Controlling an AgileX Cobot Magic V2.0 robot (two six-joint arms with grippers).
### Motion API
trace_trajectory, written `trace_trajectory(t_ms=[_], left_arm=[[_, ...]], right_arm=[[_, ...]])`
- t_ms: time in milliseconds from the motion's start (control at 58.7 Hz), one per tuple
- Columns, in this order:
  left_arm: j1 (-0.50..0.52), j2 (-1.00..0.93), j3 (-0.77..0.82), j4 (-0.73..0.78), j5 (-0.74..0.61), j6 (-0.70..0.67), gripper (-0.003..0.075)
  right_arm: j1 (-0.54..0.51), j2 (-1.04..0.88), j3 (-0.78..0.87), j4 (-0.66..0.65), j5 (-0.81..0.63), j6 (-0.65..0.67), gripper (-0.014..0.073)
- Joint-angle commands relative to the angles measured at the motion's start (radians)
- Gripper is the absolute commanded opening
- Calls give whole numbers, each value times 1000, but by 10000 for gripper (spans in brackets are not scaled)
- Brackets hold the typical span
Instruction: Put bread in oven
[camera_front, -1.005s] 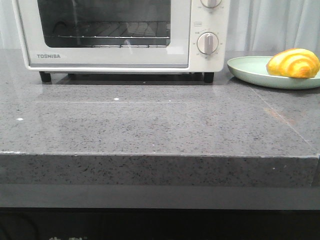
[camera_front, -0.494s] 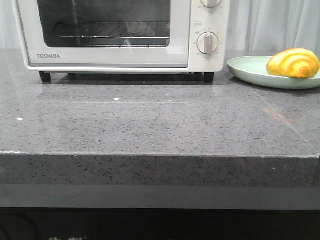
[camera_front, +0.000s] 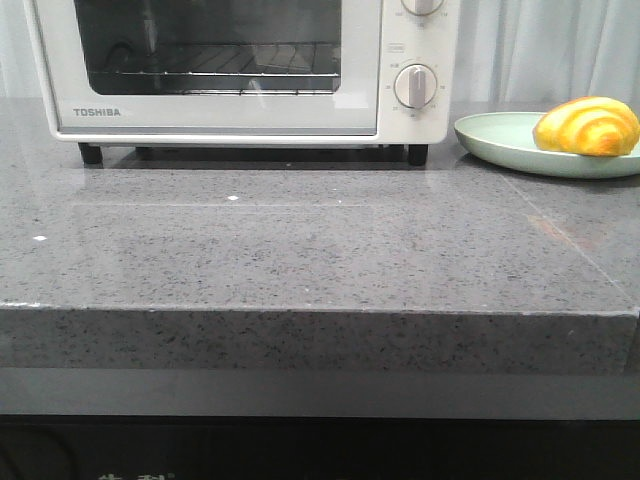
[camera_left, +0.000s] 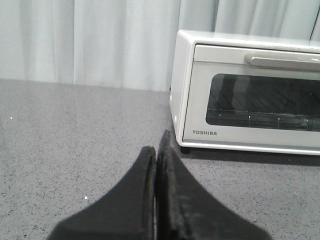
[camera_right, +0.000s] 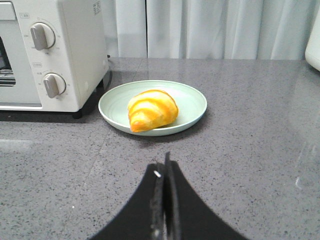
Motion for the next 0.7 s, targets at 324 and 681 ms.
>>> trace_trajectory(t_ms=[324, 681], left_arm=[[-7, 330, -194, -7, -75, -6, -20], [-77, 485, -384, -2, -52, -6, -20]], right_arm=[[-3, 190, -163, -13, -45, -2, -66], [-3, 190, -163, -1, -48, -2, -67]])
